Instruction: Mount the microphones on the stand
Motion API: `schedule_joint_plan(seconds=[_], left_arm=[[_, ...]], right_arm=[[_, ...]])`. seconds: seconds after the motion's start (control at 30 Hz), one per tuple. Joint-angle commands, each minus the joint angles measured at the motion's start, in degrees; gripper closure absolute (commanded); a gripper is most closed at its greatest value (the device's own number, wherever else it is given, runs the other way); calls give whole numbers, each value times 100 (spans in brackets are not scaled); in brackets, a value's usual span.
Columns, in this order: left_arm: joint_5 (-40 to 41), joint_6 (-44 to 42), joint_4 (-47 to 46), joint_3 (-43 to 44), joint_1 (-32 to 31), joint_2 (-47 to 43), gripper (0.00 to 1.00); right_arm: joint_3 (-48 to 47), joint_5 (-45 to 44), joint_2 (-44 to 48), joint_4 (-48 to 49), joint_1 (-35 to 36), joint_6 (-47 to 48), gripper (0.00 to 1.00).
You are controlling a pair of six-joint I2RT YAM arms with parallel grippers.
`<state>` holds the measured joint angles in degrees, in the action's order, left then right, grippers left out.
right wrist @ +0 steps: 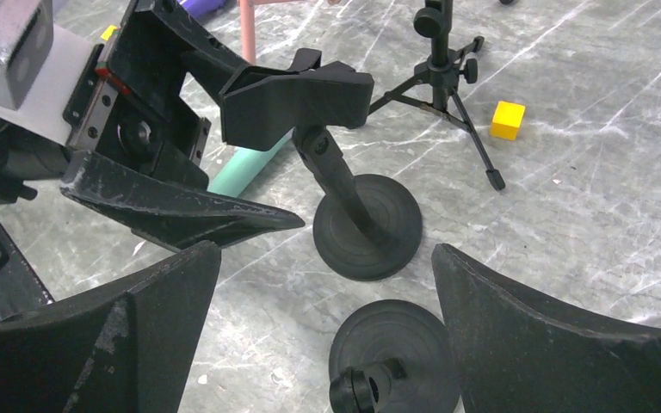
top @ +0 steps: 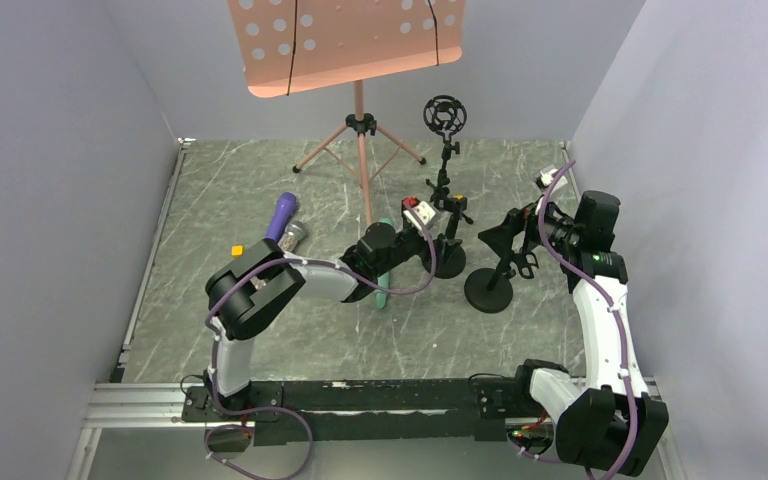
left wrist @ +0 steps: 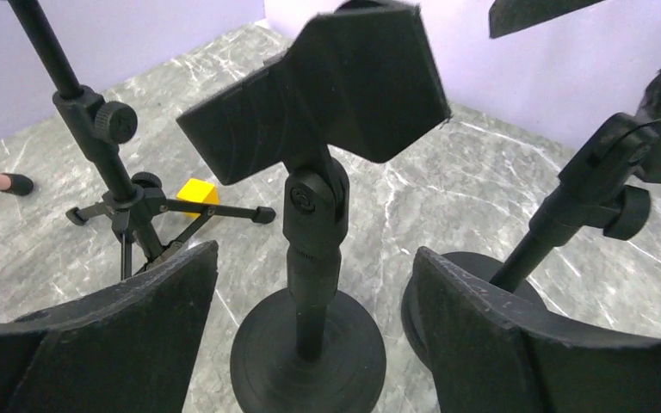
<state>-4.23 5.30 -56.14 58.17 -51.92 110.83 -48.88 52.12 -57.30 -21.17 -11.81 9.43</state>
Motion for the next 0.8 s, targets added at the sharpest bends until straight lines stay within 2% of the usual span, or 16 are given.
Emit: schedule_joint_plan(seconds=[0.0,0.4,0.67,0.77], left_arm=[[405,-137,-266,279,-135,234,15],[907,-204,260,943,-266,654,40],[1005,-214,304,1082,-275,762,51],[917,-243,329,1102,-275,758,63]], right_arm=[[-171,-126,72,185,-5,2,0],[-147,-140,16,210,-5,-20,0],[-135,-197,21,227,-4,2,0],[-130,-213,13,227,-5,6,0]])
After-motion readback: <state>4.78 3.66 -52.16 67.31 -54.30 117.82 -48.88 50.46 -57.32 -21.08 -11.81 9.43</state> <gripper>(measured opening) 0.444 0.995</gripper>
